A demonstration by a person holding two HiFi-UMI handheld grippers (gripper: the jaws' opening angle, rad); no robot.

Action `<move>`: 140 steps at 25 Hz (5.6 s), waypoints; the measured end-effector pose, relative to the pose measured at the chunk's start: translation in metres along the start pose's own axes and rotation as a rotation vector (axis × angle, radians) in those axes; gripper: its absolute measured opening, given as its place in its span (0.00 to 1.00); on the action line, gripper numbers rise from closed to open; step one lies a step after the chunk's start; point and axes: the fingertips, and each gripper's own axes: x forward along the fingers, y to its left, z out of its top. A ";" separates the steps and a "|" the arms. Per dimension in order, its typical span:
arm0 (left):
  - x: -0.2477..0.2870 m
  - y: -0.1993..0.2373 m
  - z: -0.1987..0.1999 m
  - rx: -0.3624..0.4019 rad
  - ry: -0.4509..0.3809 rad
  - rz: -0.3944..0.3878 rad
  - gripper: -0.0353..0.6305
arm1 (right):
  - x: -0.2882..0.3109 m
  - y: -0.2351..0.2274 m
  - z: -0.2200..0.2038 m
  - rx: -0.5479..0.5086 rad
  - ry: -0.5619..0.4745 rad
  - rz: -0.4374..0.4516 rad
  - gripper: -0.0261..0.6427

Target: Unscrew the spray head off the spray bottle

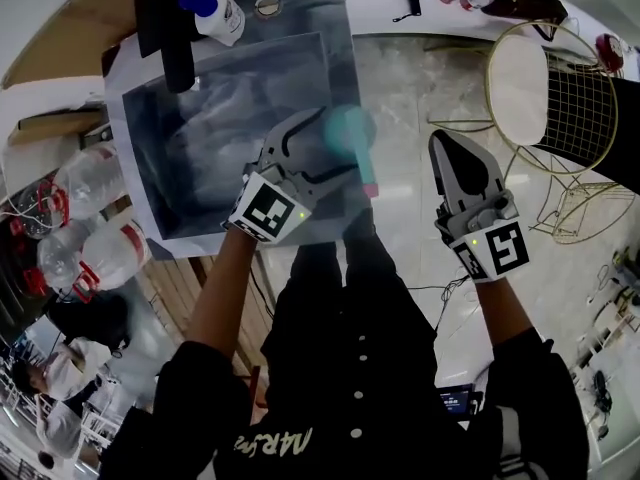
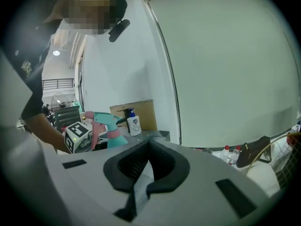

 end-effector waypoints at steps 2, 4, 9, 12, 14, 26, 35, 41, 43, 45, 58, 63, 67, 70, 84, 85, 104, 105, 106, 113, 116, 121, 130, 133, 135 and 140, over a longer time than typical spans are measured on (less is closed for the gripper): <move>0.008 -0.001 0.000 0.010 -0.003 -0.019 0.66 | 0.003 0.000 0.000 0.001 -0.004 0.004 0.06; 0.013 -0.002 -0.004 0.022 0.009 -0.024 0.67 | 0.007 -0.001 -0.002 -0.002 0.005 0.011 0.06; 0.025 -0.001 -0.008 0.048 0.028 -0.028 0.67 | 0.015 0.001 -0.003 -0.009 0.012 0.033 0.06; 0.028 -0.001 -0.009 0.069 0.036 -0.028 0.66 | 0.017 0.004 -0.005 -0.012 0.023 0.045 0.06; 0.029 0.000 -0.009 0.072 0.037 -0.022 0.66 | 0.017 0.006 -0.004 -0.012 0.029 0.047 0.06; 0.029 0.002 -0.010 0.055 0.045 0.007 0.66 | 0.018 0.069 0.070 0.057 -0.132 0.218 0.29; 0.029 0.002 -0.009 0.055 0.050 0.017 0.66 | 0.030 0.110 0.058 -0.103 -0.061 0.193 0.47; 0.030 0.002 -0.008 0.052 0.049 0.032 0.66 | 0.049 0.097 0.029 -0.176 0.056 0.061 0.43; 0.030 0.002 -0.008 0.052 0.049 0.037 0.66 | 0.052 0.093 0.025 -0.176 0.069 0.037 0.39; 0.030 0.002 -0.008 0.054 0.050 0.039 0.66 | 0.056 0.091 0.021 -0.180 0.080 0.034 0.39; 0.029 0.003 -0.010 0.051 0.048 0.044 0.66 | 0.064 0.090 0.011 -0.215 0.114 0.040 0.27; 0.029 0.003 -0.009 0.053 0.048 0.031 0.66 | 0.063 0.092 0.009 -0.283 0.139 0.174 0.26; 0.030 0.002 -0.009 0.062 0.049 0.015 0.66 | 0.061 0.095 0.006 -0.340 0.137 0.359 0.26; 0.030 0.001 -0.010 0.063 0.045 0.003 0.66 | 0.059 0.098 0.005 -0.383 0.129 0.527 0.26; 0.029 -0.005 -0.009 0.082 0.046 -0.054 0.66 | 0.049 0.103 0.004 -0.426 0.094 0.962 0.26; 0.029 -0.005 -0.009 0.082 0.047 -0.054 0.66 | 0.049 0.103 0.003 -0.427 0.100 0.947 0.26; 0.030 -0.004 -0.010 0.077 0.046 -0.042 0.66 | -0.013 0.101 0.006 -0.088 -0.017 0.056 0.34; 0.030 -0.004 -0.010 0.077 0.046 -0.040 0.66 | -0.005 0.107 0.004 -0.099 0.001 0.072 0.34; 0.030 -0.005 -0.010 0.076 0.047 -0.037 0.66 | 0.003 0.109 0.002 -0.095 0.019 0.076 0.34; 0.031 -0.004 -0.009 0.071 0.047 -0.025 0.66 | 0.033 0.098 0.005 -0.057 0.031 -0.040 0.34; 0.031 -0.005 -0.009 0.071 0.049 -0.025 0.66 | 0.037 0.099 0.003 -0.063 0.042 -0.060 0.36; 0.030 -0.004 -0.009 0.068 0.056 -0.021 0.66 | 0.042 0.098 0.004 -0.087 0.043 -0.069 0.38; 0.031 -0.002 -0.009 0.064 0.061 -0.007 0.66 | 0.052 0.101 0.000 -0.214 0.090 -0.021 0.44; 0.031 -0.002 -0.009 0.065 0.066 -0.007 0.66 | 0.055 0.102 0.000 -0.222 0.090 -0.021 0.45; 0.031 -0.002 -0.010 0.064 0.070 -0.006 0.66 | 0.058 0.102 0.001 -0.214 0.083 -0.023 0.45; 0.032 -0.002 -0.010 0.061 0.075 0.002 0.66 | 0.069 0.097 0.007 -0.214 0.068 -0.050 0.45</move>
